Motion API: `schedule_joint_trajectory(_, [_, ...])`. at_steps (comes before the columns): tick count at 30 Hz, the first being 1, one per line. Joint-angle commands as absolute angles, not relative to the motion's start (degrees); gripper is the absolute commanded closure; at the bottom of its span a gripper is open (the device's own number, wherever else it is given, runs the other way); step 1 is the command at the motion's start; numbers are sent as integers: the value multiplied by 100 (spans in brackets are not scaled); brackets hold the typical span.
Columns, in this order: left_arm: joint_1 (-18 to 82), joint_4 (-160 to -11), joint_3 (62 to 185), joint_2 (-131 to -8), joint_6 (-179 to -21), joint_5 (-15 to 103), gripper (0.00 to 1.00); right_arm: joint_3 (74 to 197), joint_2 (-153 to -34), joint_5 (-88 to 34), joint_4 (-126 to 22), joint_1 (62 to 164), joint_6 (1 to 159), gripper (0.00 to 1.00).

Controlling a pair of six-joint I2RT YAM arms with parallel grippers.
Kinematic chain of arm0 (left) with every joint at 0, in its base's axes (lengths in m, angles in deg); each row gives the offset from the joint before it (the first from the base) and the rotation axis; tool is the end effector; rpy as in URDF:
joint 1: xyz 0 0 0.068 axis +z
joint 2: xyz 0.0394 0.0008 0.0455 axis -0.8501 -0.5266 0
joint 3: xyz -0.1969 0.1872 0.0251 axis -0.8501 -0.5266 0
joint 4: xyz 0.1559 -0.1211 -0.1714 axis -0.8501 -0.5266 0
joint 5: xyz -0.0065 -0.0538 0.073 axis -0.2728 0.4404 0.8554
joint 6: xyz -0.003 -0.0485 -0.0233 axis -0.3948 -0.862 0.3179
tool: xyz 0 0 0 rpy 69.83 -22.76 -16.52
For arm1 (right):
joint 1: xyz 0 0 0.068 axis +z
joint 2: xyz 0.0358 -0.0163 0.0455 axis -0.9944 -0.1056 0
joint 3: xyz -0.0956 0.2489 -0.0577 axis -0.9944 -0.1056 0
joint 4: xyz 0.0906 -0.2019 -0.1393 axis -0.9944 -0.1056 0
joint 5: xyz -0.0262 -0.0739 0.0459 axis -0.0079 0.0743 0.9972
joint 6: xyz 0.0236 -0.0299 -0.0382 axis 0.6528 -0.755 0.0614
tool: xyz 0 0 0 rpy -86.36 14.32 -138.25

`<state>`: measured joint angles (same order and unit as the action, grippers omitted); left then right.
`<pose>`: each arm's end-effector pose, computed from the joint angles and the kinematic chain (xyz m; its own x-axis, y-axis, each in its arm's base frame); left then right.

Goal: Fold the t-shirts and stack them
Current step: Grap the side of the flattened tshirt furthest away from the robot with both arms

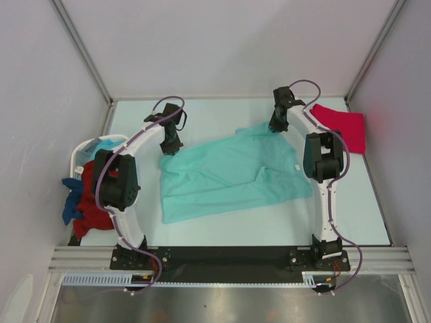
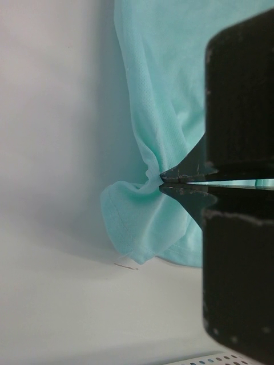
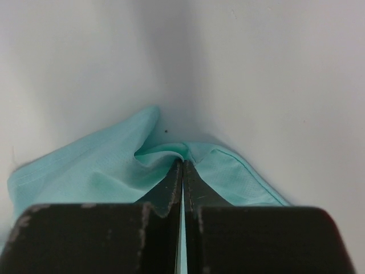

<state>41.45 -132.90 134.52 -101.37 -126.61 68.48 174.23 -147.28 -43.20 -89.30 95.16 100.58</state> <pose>0.3713 -0.1014 0.2233 -0.8115 -0.3736 -0.4493 -0.4092 0.9122 -0.0195 0.5051 0.0949 0.1798 -0.7925 0.3063 -0.5273 0.2799 0.9509 0.1318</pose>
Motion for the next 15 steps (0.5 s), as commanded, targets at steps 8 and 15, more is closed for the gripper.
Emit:
schedule_joint_trajectory(8, [4118, -13277, 13682, -10020, -12658, 6937, 100, 16969, -13929, -4675, -8778, 9642, 9957, 100])
schedule_joint_trajectory(15, [4126, -13269, 13735, -9949, -12658, 6884, 100, 16705, -13489, -4816, -8742, 9686, 9905, 100])
